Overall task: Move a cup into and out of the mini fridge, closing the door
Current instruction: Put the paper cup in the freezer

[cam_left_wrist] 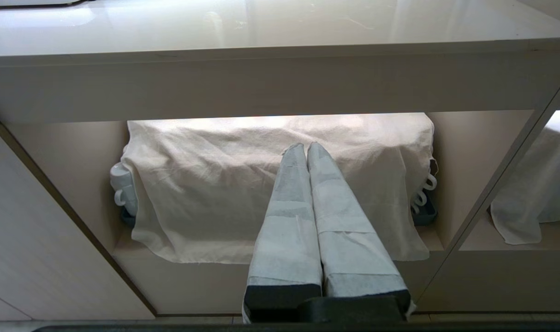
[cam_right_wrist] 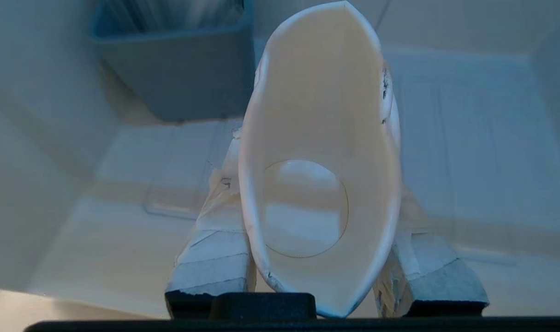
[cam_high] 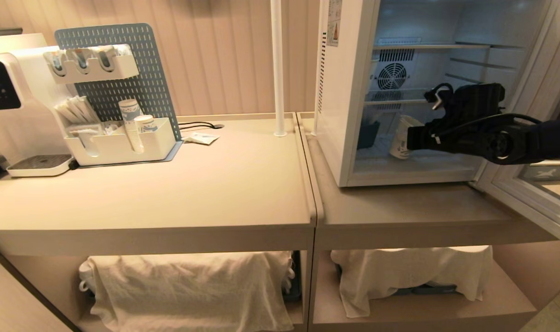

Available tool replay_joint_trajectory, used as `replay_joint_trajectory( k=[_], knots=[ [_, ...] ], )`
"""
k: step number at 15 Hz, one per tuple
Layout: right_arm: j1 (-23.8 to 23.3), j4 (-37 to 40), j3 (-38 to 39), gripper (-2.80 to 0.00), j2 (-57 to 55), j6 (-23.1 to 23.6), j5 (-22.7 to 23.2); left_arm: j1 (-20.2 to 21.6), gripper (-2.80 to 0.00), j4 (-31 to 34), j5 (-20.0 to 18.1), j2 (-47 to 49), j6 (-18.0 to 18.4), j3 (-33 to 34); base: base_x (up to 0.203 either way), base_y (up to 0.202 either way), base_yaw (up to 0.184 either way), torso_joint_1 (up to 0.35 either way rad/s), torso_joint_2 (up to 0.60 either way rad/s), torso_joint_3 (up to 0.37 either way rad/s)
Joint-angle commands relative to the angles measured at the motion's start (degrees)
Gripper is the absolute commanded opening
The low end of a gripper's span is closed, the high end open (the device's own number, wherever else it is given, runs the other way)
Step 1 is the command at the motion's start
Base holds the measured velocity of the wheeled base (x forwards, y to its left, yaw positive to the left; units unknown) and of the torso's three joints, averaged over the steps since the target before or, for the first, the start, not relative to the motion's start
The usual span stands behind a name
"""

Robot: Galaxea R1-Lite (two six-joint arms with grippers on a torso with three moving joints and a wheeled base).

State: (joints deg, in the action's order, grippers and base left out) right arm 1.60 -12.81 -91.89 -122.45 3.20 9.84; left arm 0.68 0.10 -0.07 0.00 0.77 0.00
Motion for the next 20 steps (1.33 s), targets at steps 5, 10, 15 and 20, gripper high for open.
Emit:
replay_joint_trajectory(
  k=[5,10,15,20],
  knots=[
    [0.0,-0.1,-2.5,-2.8,-3.9,1.2,0.1,0.0,-2.8,0.0,0.0,0.0,0.0,0.0,0.0,0.0,0.0,0.0,0.0,0.0],
    [0.1,0.0,-5.9,-2.8,-5.9,1.5,0.2,0.0,-2.8,0.0,0.0,0.0,0.0,0.0,0.0,0.0,0.0,0.0,0.0,0.0],
    [0.1,0.0,-6.3,0.0,-6.9,1.6,0.2,0.0,-2.8,0.0,0.0,0.0,0.0,0.0,0.0,0.0,0.0,0.0,0.0,0.0],
    [0.0,0.8,-5.4,0.0,-4.9,2.7,0.4,0.0,-2.8,0.0,0.0,0.0,0.0,0.0,0.0,0.0,0.0,0.0,0.0,0.0]
  ],
)
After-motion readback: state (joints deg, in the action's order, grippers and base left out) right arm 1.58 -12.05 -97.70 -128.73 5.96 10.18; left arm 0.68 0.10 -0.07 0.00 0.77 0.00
